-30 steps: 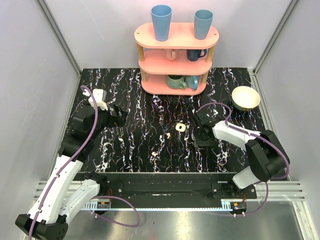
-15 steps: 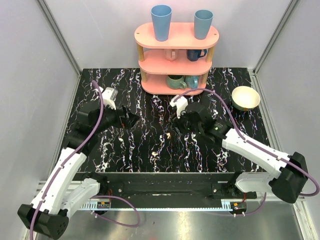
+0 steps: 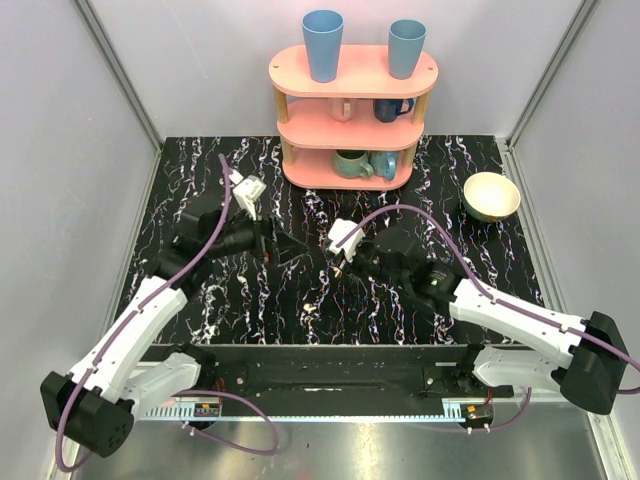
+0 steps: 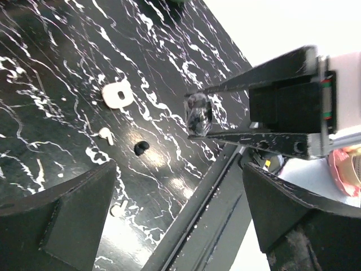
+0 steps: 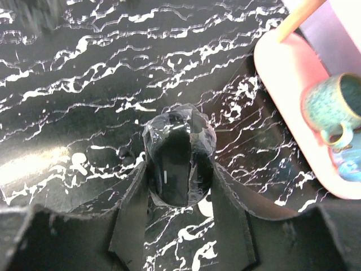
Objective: Insert the wireless bluetooth earbuds into the charging case
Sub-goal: Pass from the right arm to the left, then pass from the left arm to the right, then pass from the right arm to the left, then open the charging case.
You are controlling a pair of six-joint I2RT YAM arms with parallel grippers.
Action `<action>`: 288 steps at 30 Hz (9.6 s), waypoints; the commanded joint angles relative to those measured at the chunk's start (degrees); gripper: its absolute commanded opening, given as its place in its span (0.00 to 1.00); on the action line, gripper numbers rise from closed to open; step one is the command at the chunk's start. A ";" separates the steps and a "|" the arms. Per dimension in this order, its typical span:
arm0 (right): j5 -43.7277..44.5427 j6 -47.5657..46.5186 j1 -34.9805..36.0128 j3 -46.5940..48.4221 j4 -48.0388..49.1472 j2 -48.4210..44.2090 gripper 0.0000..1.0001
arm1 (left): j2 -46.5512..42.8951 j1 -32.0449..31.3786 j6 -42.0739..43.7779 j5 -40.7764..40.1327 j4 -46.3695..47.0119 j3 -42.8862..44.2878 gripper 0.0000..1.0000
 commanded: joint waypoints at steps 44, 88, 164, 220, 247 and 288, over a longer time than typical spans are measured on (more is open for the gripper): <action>-1.45 -0.87 3.26 -1.91 10.08 -3.14 0.03 | 10.65 -11.36 -5.73 4.82 18.12 -1.04 0.36; -14.28 97.64 -10.01 -2.69 27.63 0.55 0.99 | -10.36 -12.24 12.90 -13.63 83.77 -37.51 0.00; -14.90 104.68 -5.53 -4.11 44.44 7.94 0.11 | -2.37 -14.08 12.90 -19.70 98.79 -42.78 0.53; -13.14 106.26 -5.44 -6.92 48.21 8.46 0.10 | 0.01 -17.51 12.55 -25.76 110.14 -37.78 0.49; -12.88 107.67 -5.09 -7.98 49.89 9.35 0.10 | 0.45 -18.21 12.11 -27.08 110.84 -36.81 0.29; -16.93 42.98 -3.07 16.37 -10.05 0.74 0.76 | -6.58 -17.95 13.52 -16.36 107.15 -41.12 0.00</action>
